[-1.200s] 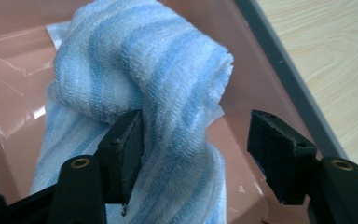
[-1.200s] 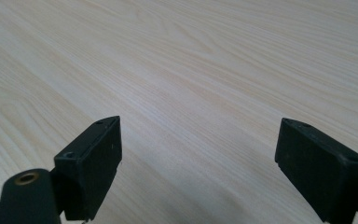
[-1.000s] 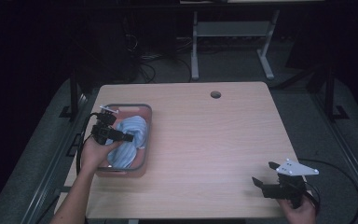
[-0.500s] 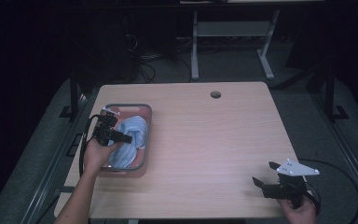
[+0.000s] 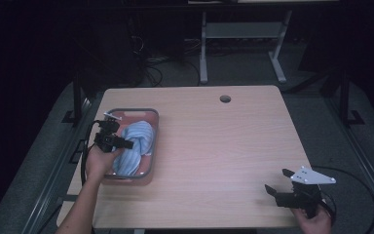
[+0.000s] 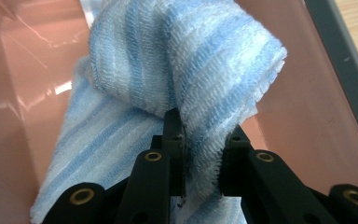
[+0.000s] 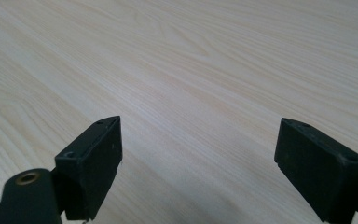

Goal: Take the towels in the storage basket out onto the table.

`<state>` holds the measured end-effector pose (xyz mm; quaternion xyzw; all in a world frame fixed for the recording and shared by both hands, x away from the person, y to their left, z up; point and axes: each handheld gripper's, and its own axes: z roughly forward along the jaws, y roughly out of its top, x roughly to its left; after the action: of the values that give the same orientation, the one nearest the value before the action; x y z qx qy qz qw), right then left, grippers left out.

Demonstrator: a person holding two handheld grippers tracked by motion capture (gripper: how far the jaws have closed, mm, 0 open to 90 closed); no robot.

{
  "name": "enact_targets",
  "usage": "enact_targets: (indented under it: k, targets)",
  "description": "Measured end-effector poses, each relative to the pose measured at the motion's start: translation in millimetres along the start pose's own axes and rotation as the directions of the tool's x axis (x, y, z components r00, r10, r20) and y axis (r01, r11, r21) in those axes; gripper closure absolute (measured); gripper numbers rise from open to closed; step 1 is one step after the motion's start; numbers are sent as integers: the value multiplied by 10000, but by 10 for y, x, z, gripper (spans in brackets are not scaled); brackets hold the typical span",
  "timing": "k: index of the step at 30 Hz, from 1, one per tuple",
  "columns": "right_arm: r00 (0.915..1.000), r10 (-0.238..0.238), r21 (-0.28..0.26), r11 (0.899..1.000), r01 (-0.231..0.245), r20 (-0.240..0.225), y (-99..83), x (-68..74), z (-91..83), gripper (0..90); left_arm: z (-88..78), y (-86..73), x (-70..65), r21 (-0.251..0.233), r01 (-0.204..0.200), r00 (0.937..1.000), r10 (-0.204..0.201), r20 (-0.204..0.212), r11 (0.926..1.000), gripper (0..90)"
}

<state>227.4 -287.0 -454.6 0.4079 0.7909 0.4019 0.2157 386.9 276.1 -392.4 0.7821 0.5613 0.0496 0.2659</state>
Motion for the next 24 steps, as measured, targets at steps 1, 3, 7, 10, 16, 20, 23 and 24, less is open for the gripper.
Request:
enact_targets:
  k: [1,3,7,10,16,20,23,24]
  targets:
    - [10000,-74,-73,9999,74,22,5,-1,-2,145,-31,-6,-13,-157,-81,10000,81,-28,9998,773]
    - [10000,-51,-72,10000,51,16,6,1,-5,145,-48,-9,-16,-212,-105,9999,105,-3,9997,776]
    - [10000,32,-64,10000,-31,38,5,-6,-15,145,-127,-29,-24,-552,-132,9999,137,81,9984,778]
    - [10000,46,-117,9999,-46,62,5,-14,-22,145,-192,-47,-19,-828,-131,9998,145,163,9965,778]
    - [9999,87,-128,9999,-86,85,6,-15,-28,145,-305,-80,-20,-1368,2,9978,89,663,9906,778]
    - [9999,134,-131,9998,-133,95,7,-19,-22,145,-366,-81,-28,-1579,-86,9966,213,790,9874,777]
    - [9999,99,-133,9999,-98,97,7,-18,-21,145,-408,-85,-22,-1705,-74,9964,216,817,9853,777]
    - [9999,107,-130,9999,-105,93,8,-18,-21,145,-423,-88,-18,-1769,-51,9961,207,863,9842,777]
